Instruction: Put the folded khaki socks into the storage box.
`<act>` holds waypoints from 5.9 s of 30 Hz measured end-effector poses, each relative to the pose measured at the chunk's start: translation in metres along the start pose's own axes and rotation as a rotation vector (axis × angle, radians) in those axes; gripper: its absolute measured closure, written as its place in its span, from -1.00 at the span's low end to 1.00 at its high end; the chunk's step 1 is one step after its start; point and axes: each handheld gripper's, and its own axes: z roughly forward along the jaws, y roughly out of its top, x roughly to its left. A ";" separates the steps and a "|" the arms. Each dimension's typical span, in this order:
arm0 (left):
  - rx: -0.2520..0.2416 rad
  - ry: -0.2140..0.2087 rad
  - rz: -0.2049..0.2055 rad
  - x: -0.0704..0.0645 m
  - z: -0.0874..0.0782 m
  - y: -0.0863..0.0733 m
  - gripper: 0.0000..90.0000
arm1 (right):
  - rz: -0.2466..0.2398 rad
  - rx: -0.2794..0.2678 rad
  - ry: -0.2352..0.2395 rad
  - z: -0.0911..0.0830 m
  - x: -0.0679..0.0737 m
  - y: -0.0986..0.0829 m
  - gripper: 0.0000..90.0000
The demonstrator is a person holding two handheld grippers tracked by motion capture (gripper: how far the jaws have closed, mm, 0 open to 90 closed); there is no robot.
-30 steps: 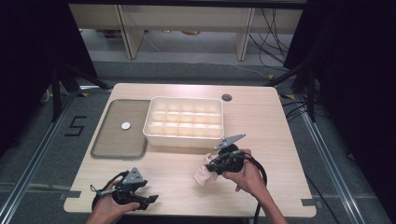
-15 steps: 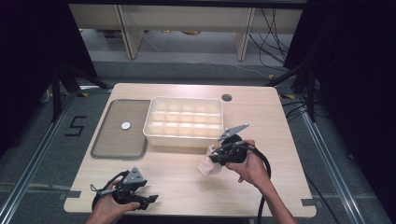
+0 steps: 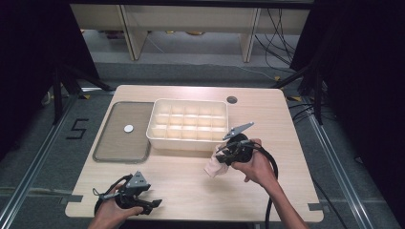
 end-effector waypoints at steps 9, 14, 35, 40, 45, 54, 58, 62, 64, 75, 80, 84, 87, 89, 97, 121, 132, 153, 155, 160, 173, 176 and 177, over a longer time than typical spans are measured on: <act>-0.003 0.007 -0.007 0.002 0.001 0.000 -0.38 | 0.019 0.033 -0.016 -0.001 -0.003 0.007 0.67; 0.003 -0.003 -0.005 0.002 0.001 0.001 -0.38 | 0.029 0.054 -0.038 -0.002 -0.006 0.013 0.67; 0.014 -0.002 -0.002 0.002 0.000 -0.002 -0.38 | 0.011 0.099 -0.091 -0.011 -0.022 0.057 0.67; 0.009 -0.004 0.001 0.003 0.000 -0.002 -0.38 | 0.030 0.087 -0.104 -0.015 -0.030 0.061 0.67; 0.006 0.004 0.002 0.002 0.001 -0.002 -0.38 | 0.043 0.081 -0.109 -0.015 -0.036 0.066 0.67; 0.011 -0.012 -0.009 0.001 0.001 -0.003 -0.38 | 0.063 0.077 -0.148 -0.009 -0.051 0.075 0.67; 0.013 -0.004 0.001 0.002 -0.001 -0.002 -0.38 | 0.061 0.082 -0.168 -0.005 -0.059 0.079 0.67; 0.013 -0.006 0.005 0.003 -0.001 -0.002 -0.38 | 0.071 0.080 -0.179 0.001 -0.065 0.082 0.67; 0.012 -0.007 0.001 0.002 0.000 -0.002 -0.38 | 0.069 0.085 -0.186 0.005 -0.068 0.082 0.67; 0.019 -0.006 0.003 0.003 0.000 -0.002 -0.38 | 0.049 0.128 -0.235 0.025 -0.079 0.079 0.67; 0.019 -0.010 0.002 0.003 0.000 -0.003 -0.38 | 0.043 0.146 -0.247 0.032 -0.078 0.078 0.66; 0.011 -0.019 -0.016 0.001 0.001 -0.003 -0.38 | 0.031 0.152 -0.253 0.036 -0.076 0.079 0.66; 0.003 -0.019 -0.025 0.000 0.002 -0.003 -0.38 | 0.014 0.157 -0.262 0.039 -0.075 0.079 0.66; 0.021 -0.024 -0.014 0.001 0.001 -0.003 -0.38 | 0.004 0.158 -0.267 0.042 -0.074 0.078 0.66; 0.007 -0.016 -0.014 0.000 0.001 -0.004 -0.38 | -0.021 0.169 -0.261 0.049 -0.069 0.078 0.66; 0.024 -0.015 -0.001 0.001 0.000 -0.004 -0.38 | 0.011 0.149 -0.192 0.067 -0.074 0.060 0.41; 0.018 -0.020 -0.020 0.001 0.001 -0.004 -0.38 | 0.066 0.079 -0.154 0.048 -0.075 0.068 0.87; 0.019 -0.024 -0.014 0.001 0.002 -0.005 -0.37 | 0.060 0.236 -0.139 0.088 -0.072 0.063 0.98; 0.024 -0.020 -0.010 0.001 0.001 -0.005 -0.38 | 0.048 0.228 -0.127 0.090 -0.074 0.062 0.98; 0.018 -0.022 -0.013 0.001 0.001 -0.005 -0.37 | 0.042 0.192 -0.122 0.083 -0.075 0.063 0.93; 0.032 -0.028 0.002 0.002 0.002 -0.005 -0.38 | 0.087 0.138 -0.136 0.065 -0.085 0.065 0.89; 0.029 -0.024 0.002 0.001 0.002 -0.006 -0.37 | 0.083 0.155 -0.136 0.071 -0.084 0.063 0.91; 0.037 -0.023 -0.011 0.000 0.002 -0.006 -0.38 | 0.094 0.169 -0.134 0.073 -0.083 0.063 0.91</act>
